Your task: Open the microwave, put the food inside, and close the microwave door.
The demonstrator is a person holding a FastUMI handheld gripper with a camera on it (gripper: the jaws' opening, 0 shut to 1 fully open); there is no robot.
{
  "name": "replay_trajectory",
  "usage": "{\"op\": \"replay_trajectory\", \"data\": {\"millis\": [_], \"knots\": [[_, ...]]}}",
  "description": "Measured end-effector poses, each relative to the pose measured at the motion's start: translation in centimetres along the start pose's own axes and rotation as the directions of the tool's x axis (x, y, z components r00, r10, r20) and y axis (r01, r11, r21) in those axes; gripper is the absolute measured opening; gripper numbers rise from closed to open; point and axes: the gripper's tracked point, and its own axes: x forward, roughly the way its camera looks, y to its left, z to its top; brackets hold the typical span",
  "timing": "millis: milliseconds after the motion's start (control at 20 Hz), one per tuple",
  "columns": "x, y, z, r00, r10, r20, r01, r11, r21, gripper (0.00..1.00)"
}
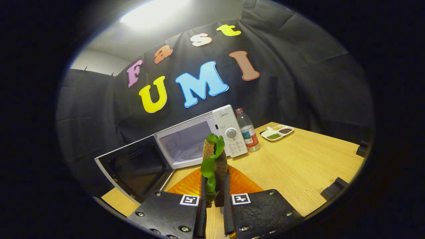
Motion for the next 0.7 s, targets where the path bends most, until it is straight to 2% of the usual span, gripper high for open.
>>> {"op": "replay_trajectory", "data": {"millis": [400, 700], "knots": [[8.3, 9.5, 0.2, 0.991, 0.133, -0.034, -0.132, 0.991, 0.011, 0.21], [15.8, 12.4, -0.9, 0.993, 0.101, -0.062, -0.104, 0.993, -0.059, 0.21]]}}
